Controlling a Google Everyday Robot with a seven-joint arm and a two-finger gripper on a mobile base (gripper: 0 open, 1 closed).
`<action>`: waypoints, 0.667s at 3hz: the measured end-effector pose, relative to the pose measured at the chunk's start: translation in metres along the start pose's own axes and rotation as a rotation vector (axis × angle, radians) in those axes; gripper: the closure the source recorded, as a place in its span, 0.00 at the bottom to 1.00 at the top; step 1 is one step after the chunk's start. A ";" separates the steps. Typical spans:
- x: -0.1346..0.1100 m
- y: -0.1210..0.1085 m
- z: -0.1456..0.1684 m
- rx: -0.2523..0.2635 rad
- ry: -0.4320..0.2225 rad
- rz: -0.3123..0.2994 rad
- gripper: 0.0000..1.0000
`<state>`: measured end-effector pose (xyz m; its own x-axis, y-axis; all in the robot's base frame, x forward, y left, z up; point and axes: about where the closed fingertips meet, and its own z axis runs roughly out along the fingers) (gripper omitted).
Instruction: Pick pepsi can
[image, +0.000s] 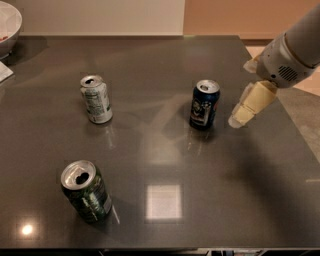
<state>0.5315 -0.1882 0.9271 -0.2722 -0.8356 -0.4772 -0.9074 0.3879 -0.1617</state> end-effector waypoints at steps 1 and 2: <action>-0.020 0.001 0.022 -0.042 -0.066 -0.001 0.00; -0.035 0.004 0.040 -0.079 -0.113 -0.005 0.00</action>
Offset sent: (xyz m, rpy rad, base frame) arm 0.0278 0.0722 -0.0308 0.1921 0.0345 0.0929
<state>0.5500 -0.1412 0.9084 -0.2334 -0.7865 -0.5718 -0.9322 0.3483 -0.0985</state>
